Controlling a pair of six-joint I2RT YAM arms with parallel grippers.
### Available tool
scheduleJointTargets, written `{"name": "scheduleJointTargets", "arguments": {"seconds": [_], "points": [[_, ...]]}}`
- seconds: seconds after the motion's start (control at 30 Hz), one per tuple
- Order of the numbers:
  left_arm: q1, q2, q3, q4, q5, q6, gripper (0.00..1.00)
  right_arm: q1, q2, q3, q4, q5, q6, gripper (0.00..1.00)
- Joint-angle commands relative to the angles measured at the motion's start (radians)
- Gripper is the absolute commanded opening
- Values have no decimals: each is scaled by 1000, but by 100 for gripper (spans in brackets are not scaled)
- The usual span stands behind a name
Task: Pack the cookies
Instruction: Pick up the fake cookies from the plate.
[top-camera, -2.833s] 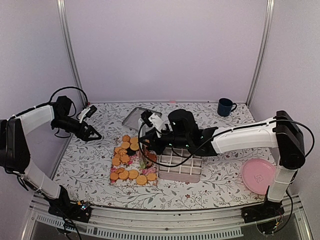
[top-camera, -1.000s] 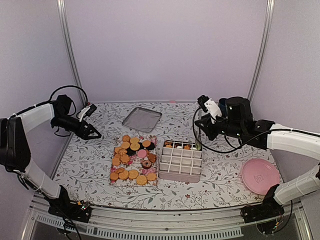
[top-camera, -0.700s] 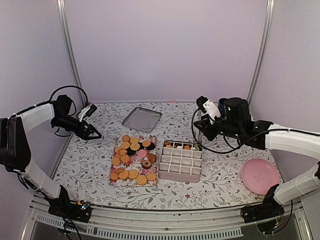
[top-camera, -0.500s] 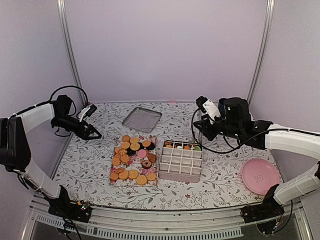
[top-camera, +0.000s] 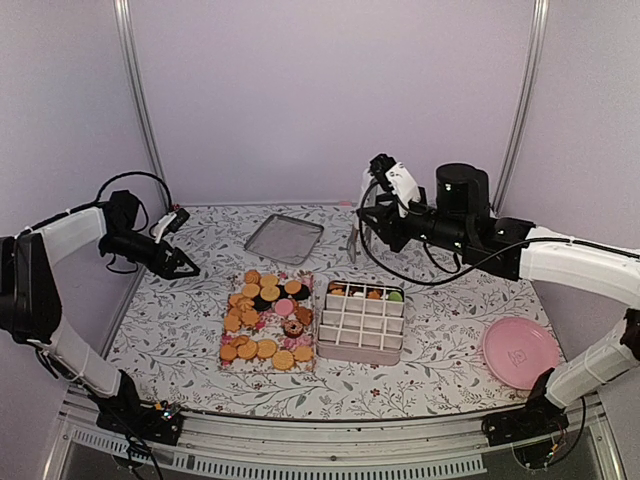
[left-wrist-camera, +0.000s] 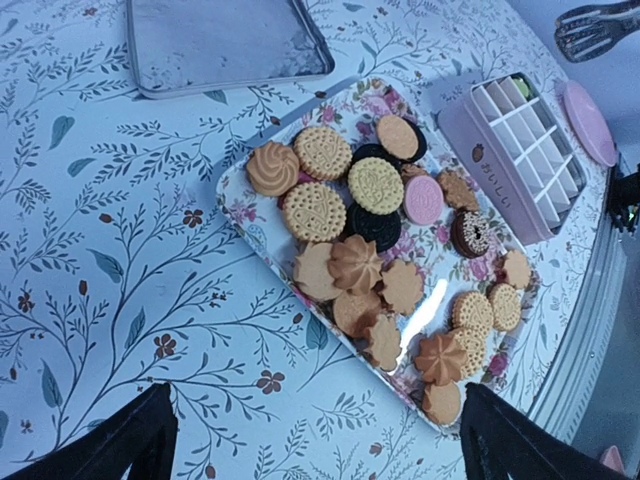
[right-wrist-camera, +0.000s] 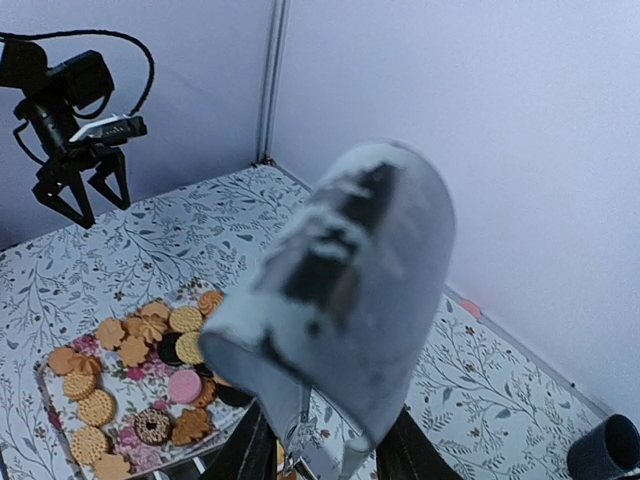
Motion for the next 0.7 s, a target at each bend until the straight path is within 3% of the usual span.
{"name": "scheduleJointTargets", "arguments": {"seconds": [0.0,0.37,0.67], "points": [[39,-16,8,-7,9,19,99,112,145,110,143,-63,36,33],[77,-25,-10,-12,2,32,99,250,629,477,261,-184,116,36],[77,-27,-13,-20,3,41,99,273,791,564,287,-141,123,38]]}}
